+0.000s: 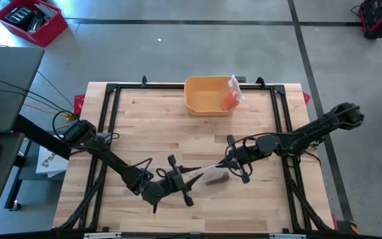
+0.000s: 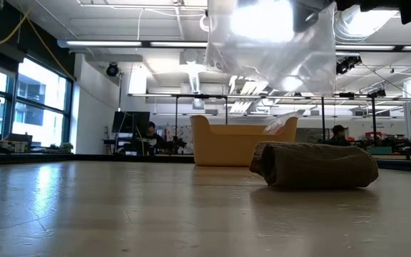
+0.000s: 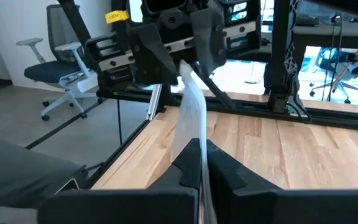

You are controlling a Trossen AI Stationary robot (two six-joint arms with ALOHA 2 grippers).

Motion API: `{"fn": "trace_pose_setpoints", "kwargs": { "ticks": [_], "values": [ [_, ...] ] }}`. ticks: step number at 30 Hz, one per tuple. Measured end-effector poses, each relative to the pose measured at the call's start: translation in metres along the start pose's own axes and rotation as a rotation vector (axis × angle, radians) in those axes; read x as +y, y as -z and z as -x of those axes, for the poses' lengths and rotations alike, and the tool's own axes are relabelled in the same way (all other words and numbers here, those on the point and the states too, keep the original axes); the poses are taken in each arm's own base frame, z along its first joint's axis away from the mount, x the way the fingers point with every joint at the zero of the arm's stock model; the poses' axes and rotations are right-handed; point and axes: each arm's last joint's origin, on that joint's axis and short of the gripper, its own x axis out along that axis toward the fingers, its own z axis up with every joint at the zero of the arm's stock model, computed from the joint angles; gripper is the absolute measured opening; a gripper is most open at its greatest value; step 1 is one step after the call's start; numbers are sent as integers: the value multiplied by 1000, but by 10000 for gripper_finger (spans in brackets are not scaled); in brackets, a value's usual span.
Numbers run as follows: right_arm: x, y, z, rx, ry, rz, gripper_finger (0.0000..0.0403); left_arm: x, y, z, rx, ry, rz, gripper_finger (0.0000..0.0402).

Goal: Roll bandage
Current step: Open the transparent zip bag

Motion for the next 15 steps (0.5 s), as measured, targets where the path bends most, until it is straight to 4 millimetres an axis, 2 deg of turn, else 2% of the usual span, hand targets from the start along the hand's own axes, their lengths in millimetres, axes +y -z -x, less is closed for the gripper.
{"fn": "trace_pose_setpoints", "kwargs": {
  "ticks": [7,11,15],
  "values": [
    [0,1,0,15,0,0,0,-9,0,18,3,-4,-16,138],
    [0,1,0,15,0,0,0,-13,2,25,13,-4,-17,137],
    [0,1,0,11,0,0,0,-10,5,21,28,-15,-4,123]
  ]
}}
